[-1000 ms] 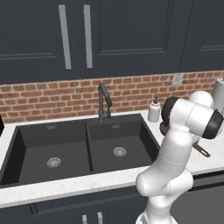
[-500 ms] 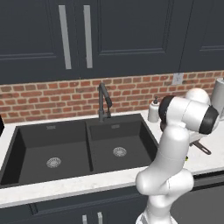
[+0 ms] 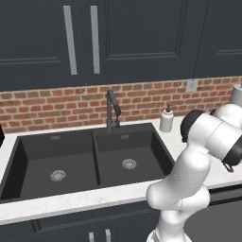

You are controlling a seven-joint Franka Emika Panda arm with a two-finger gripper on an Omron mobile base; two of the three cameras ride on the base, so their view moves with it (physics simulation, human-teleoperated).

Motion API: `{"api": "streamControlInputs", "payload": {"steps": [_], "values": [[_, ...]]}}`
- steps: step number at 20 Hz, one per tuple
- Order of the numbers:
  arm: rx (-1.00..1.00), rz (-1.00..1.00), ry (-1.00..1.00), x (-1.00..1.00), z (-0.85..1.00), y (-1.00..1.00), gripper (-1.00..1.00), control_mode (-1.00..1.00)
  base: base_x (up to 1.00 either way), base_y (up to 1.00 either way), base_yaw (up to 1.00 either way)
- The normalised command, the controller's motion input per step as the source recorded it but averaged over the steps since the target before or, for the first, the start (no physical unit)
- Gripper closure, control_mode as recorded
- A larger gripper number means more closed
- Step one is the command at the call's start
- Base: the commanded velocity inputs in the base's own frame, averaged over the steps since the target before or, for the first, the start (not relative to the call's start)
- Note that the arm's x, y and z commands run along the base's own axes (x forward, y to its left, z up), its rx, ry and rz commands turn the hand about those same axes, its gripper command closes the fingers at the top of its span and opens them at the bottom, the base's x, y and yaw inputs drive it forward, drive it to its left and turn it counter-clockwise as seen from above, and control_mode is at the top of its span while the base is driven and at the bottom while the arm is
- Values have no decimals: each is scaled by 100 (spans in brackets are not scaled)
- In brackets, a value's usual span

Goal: Pick the pan and sponge and place them into the sink. Then turn on the water.

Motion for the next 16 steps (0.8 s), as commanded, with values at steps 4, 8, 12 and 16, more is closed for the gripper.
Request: {"api": "streamControlInputs", "payload": {"steps": [4,8,12,16], "values": [[0,-8,0,-31,100,0,100,-100,0,0,0],[0,0,15,-18,95,38,100,-100,0,0,0],[-1,0,17,-13,58,83,100,-100,0,0,0],[-3,10,0,-9,7,99,100,-100,0,0,0]]}}
